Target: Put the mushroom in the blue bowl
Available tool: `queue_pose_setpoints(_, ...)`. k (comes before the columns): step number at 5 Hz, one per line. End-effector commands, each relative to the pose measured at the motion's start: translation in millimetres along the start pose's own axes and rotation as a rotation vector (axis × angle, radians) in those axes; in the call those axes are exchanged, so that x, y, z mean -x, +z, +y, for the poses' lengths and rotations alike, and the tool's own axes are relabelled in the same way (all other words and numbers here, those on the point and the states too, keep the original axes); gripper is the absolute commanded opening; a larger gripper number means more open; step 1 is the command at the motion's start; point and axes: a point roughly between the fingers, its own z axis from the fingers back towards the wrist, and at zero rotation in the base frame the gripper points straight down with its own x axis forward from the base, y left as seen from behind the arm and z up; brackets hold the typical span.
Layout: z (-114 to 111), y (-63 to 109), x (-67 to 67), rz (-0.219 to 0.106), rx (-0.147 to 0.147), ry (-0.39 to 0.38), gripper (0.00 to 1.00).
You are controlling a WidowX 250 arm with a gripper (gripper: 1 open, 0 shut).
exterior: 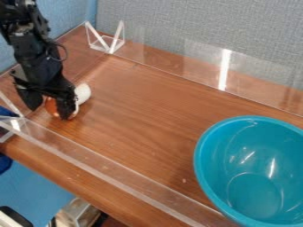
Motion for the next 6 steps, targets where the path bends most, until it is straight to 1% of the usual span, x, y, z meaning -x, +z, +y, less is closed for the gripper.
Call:
queue_pose_setpoints(1, 6, 18.9, -5.9, -0.061, -0.037, 0.022, 1.00)
queue_pose_setpoints(2, 4, 21.7, -6.1, -0.067, -0.044, 0.022, 1.00)
queue_pose_setpoints(3, 4, 20.6, -8.3, -0.071, -0.047, 0.018, 1.00)
queue_pose_setpoints(5, -1, 8.6, -18.2, -0.067, -0.047, 0.016, 1.00)
queue_pose_setpoints(6, -3, 3.9, -21.3, -0.065, -0.048, 0.015, 0.00)
